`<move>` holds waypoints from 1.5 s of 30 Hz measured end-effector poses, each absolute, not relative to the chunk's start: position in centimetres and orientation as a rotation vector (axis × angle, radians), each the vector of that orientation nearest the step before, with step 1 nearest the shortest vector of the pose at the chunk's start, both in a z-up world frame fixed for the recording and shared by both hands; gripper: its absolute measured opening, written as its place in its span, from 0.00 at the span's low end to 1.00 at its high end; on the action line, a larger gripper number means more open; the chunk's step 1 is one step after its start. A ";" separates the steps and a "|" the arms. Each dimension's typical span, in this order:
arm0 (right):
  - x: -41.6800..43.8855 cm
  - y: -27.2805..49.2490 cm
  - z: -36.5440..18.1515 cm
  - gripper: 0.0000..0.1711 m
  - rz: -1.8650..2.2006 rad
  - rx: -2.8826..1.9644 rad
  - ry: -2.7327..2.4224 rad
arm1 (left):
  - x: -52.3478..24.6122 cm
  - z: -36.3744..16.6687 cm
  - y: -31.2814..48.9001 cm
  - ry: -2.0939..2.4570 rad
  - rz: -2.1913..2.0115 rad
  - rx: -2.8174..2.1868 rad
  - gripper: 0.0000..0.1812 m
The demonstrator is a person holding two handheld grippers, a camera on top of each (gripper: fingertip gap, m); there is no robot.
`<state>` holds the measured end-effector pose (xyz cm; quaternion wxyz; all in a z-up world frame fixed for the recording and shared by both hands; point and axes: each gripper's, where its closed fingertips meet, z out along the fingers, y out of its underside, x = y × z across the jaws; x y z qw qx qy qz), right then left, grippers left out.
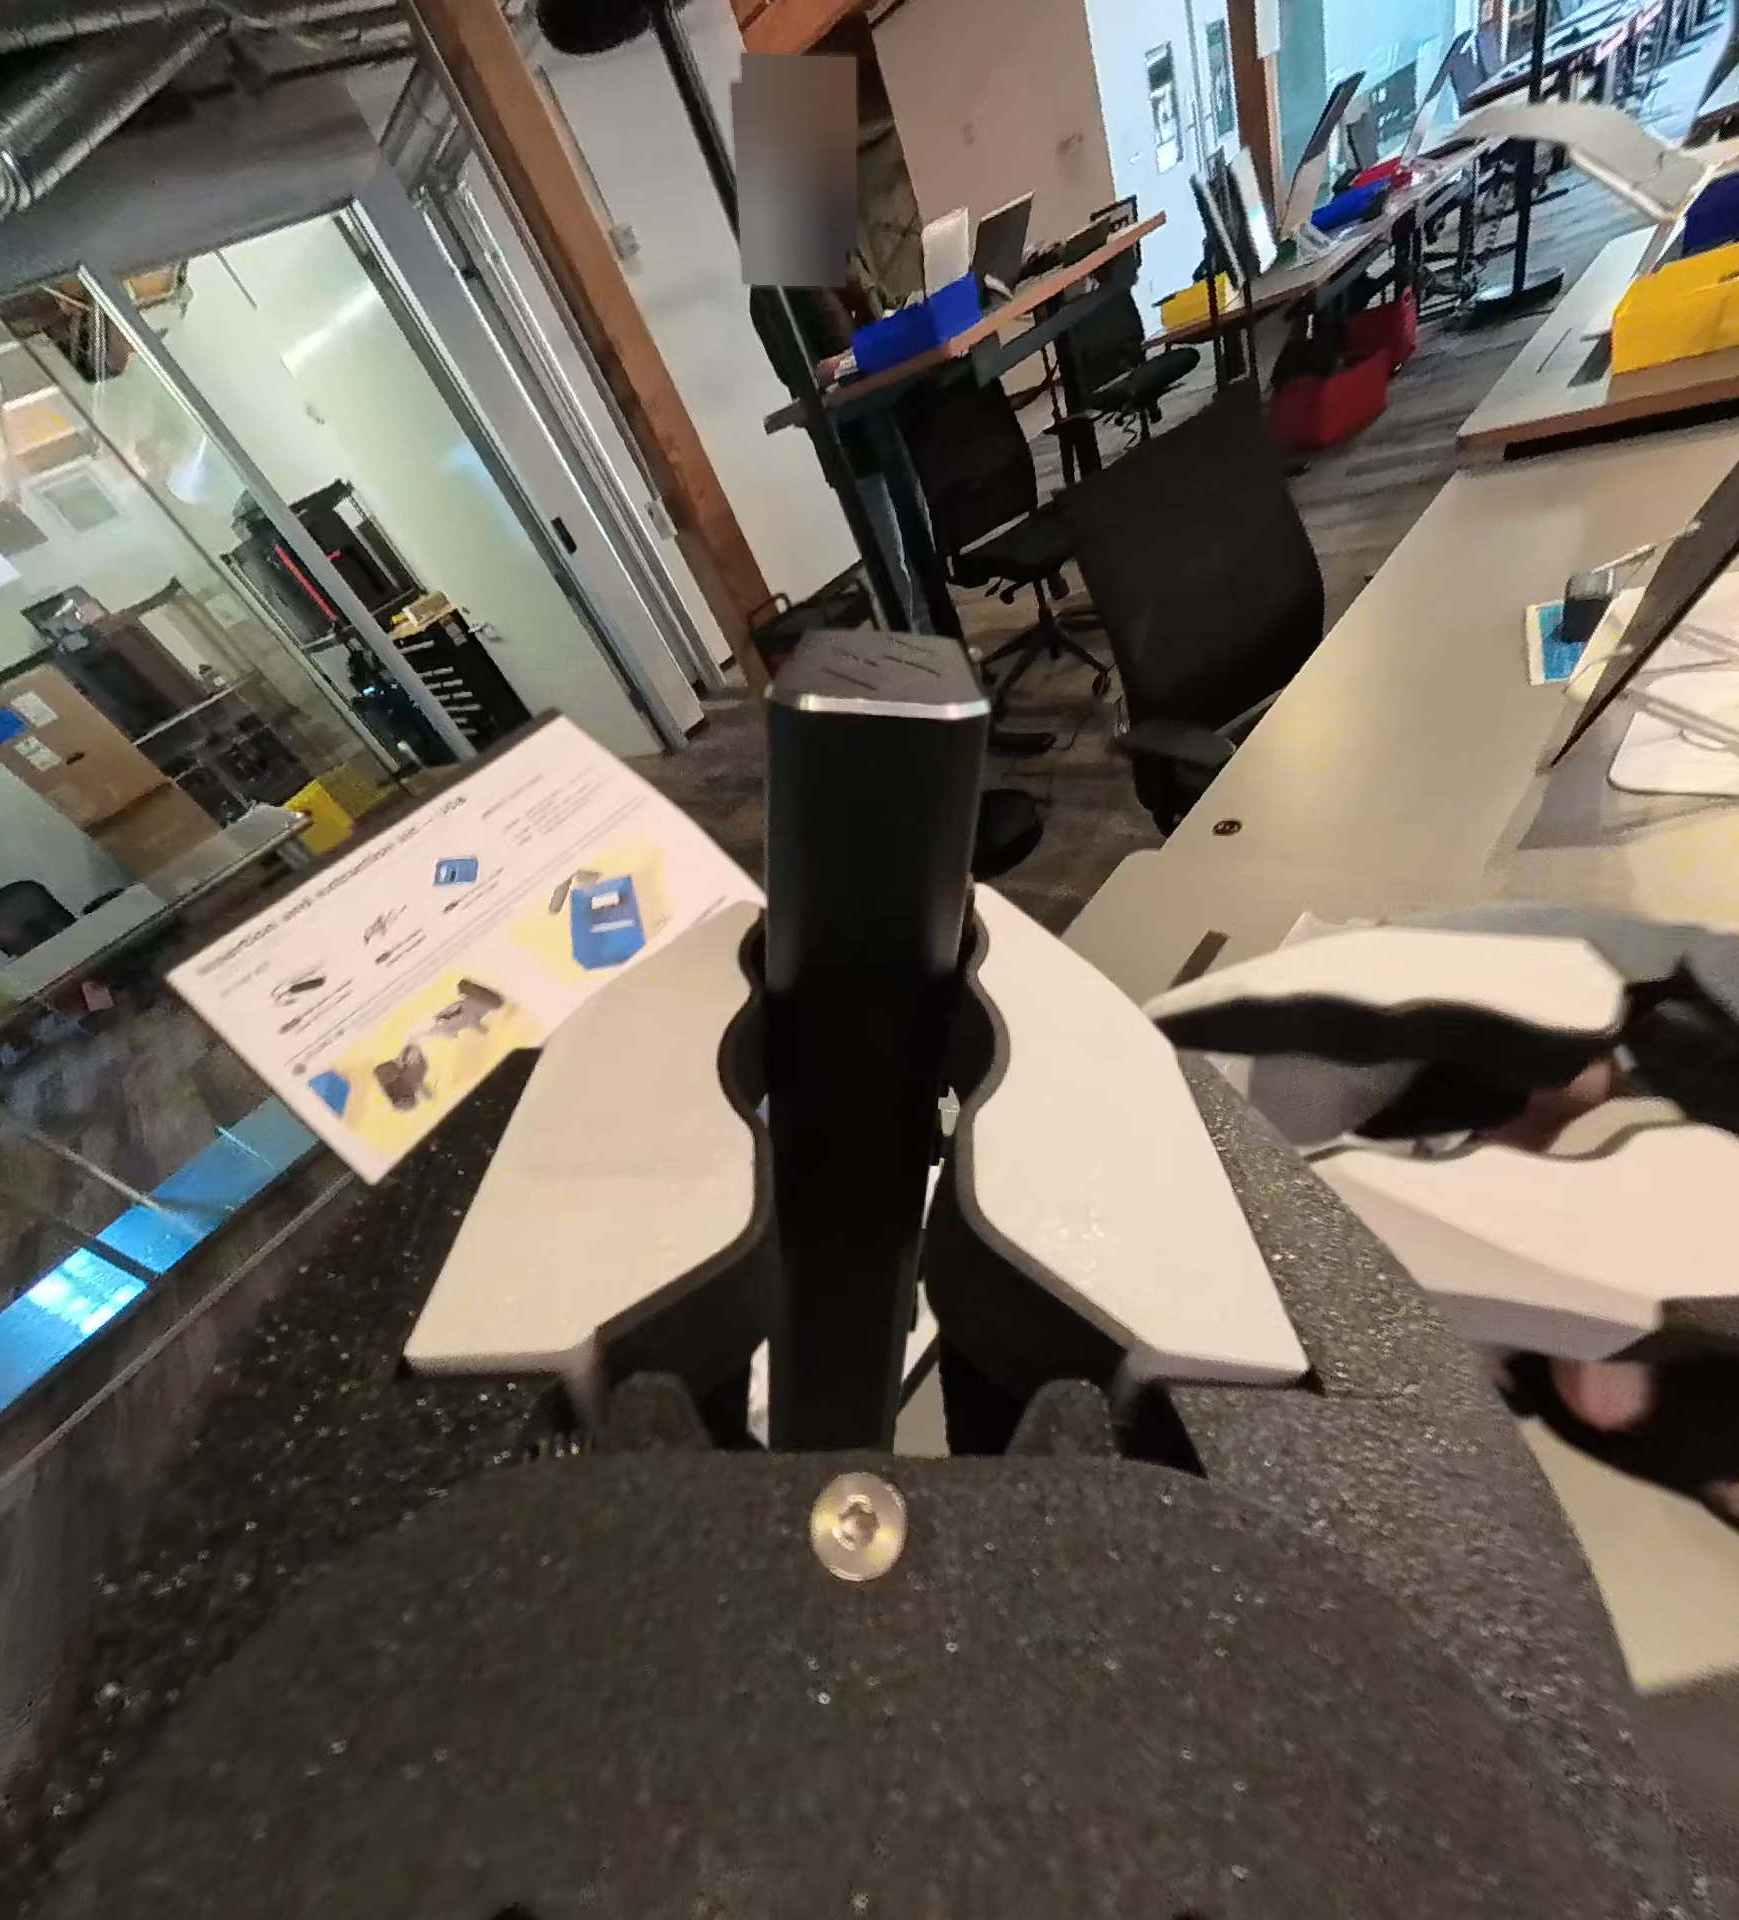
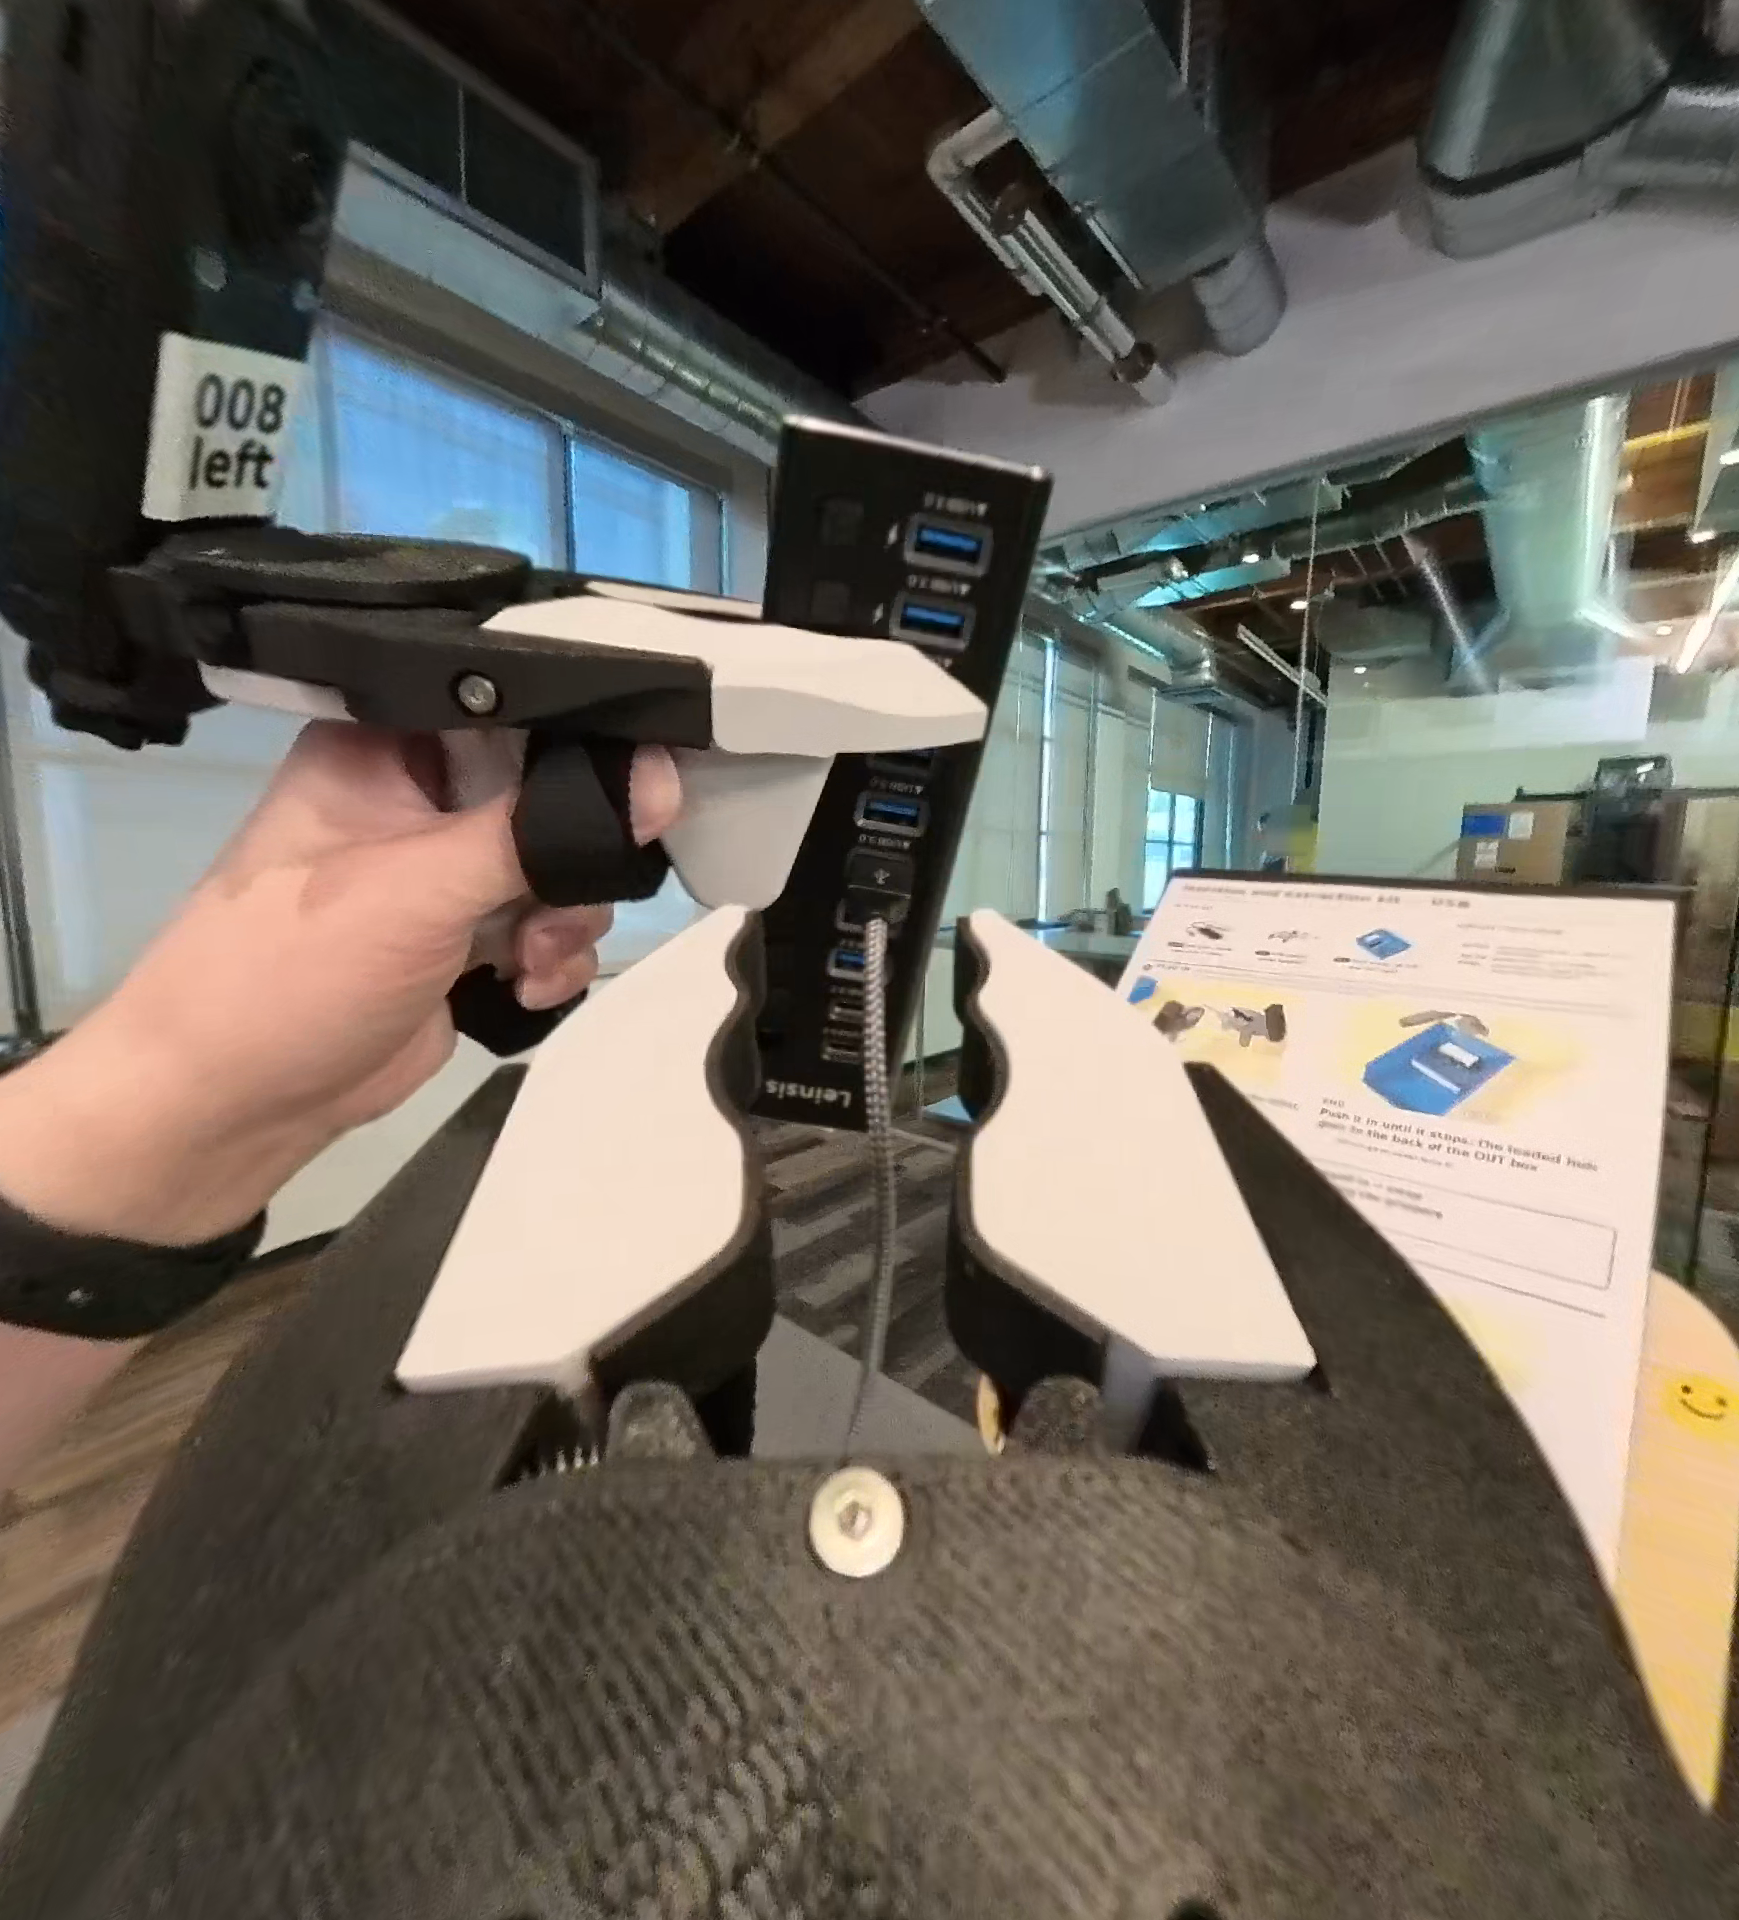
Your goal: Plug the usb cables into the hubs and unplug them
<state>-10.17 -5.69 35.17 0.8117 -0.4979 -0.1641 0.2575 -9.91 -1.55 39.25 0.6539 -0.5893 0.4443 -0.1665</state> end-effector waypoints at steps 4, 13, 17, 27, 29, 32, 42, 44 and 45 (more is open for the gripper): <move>-7.7 -5.0 35.3 0.16 0.536 -1.061 -0.276 | -6.5 38.9 -2.6 1.032 -0.417 -1.326 0.17; -5.4 -3.9 33.3 0.08 0.597 -1.056 -0.268 | -3.5 36.5 -2.9 1.050 -0.468 -1.326 0.16; -5.2 -3.9 32.4 0.08 0.533 -1.077 -0.321 | -3.1 35.8 -3.0 1.078 -0.407 -1.289 0.16; -3.6 -5.7 29.9 0.08 0.588 -1.091 -0.250 | -1.1 33.3 -5.0 1.215 -0.316 -1.188 0.17; -3.3 -6.3 29.4 0.08 0.631 -1.089 -0.256 | -0.7 32.8 -5.7 1.261 -0.263 -1.157 0.17; -2.8 -7.0 28.8 0.08 0.588 -1.092 -0.249 | -0.2 32.4 -6.2 1.263 -0.150 -1.124 0.17; -0.1 -10.5 31.7 0.08 0.544 -1.145 -0.461 | -7.5 34.7 -3.4 1.003 -0.225 -1.225 0.17; -0.1 -11.3 35.7 0.08 0.495 -1.172 -0.585 | -9.4 34.7 -3.2 0.972 -0.214 -1.251 0.17; -0.2 -11.4 38.1 0.08 0.452 -1.179 -0.629 | -10.4 34.8 -3.1 0.952 -0.224 -1.266 0.17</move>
